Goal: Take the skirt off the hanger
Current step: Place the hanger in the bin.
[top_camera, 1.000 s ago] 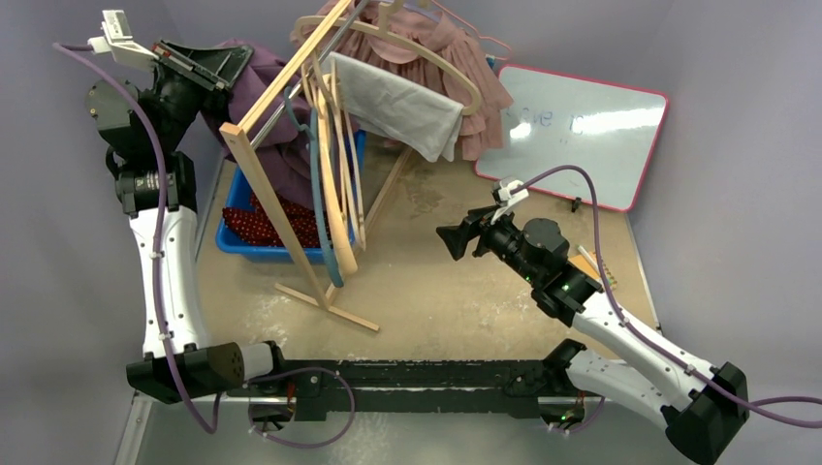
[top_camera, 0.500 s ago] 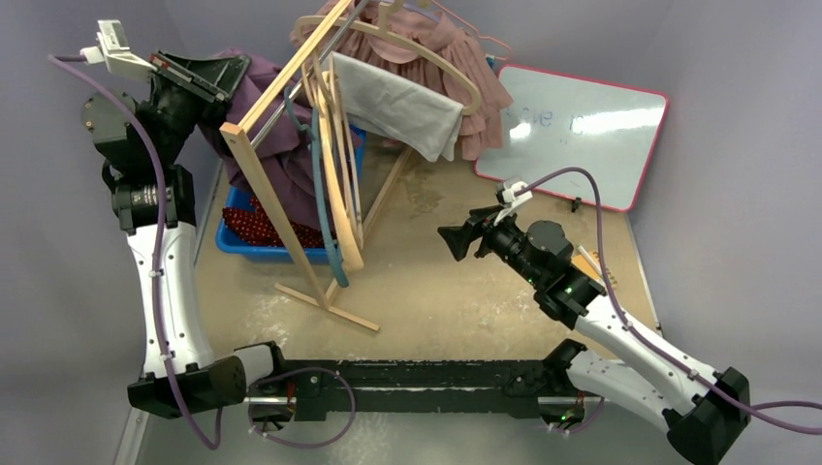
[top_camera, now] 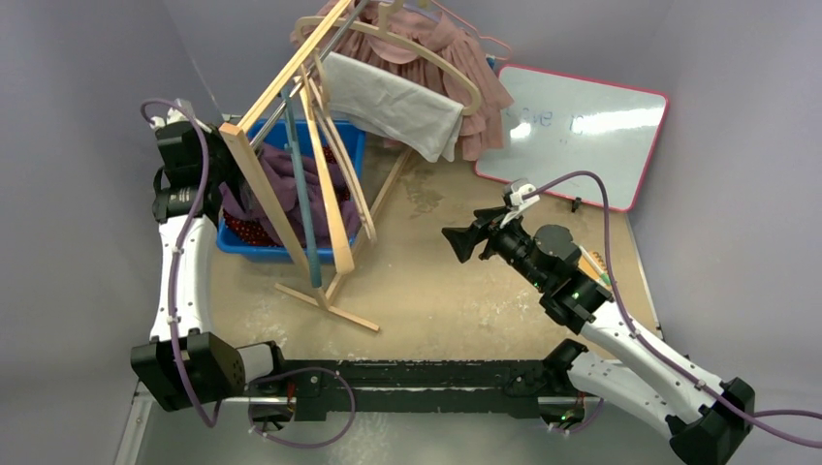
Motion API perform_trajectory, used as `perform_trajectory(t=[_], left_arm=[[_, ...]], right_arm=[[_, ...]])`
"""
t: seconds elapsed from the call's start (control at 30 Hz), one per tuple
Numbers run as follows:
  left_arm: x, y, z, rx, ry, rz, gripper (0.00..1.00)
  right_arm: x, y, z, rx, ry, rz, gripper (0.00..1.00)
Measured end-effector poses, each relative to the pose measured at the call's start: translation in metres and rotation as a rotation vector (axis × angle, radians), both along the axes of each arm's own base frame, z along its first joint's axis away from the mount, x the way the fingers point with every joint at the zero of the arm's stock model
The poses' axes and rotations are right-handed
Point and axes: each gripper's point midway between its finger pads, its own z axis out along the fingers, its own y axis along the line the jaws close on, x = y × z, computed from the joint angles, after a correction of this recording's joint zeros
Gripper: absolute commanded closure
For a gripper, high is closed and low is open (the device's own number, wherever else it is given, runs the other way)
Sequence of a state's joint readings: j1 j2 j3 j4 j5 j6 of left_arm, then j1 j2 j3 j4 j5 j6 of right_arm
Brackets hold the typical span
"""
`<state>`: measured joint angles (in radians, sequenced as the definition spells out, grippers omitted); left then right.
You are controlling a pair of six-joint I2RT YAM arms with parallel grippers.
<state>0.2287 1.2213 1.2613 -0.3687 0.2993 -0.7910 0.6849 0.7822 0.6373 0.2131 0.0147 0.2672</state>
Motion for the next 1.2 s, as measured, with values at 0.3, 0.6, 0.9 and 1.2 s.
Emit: perform_trajectory(t=[0.3,0.6,0.9,1.2], left_arm=[[0.009,0.042,-0.050,0.222,0.150,0.104,1.00],[0.019,-0.003,-0.119,0.188,0.229,-0.035,1.00],[0.016,-0.028,-0.228,0.145,0.479,-0.127,1.00],[0.007,-0.028,-0.207,0.167,0.451,-0.119,0.51]], right_arm=[[0.001,0.000,-0.003,-0.006,0.008,-0.002,0.12],[0.007,0.007,-0.021,-0.039,0.051,0.005,0.12],[0.010,0.010,-0.028,-0.054,0.069,0.006,0.12],[0.013,0.012,-0.033,-0.059,0.079,0.005,0.12]])
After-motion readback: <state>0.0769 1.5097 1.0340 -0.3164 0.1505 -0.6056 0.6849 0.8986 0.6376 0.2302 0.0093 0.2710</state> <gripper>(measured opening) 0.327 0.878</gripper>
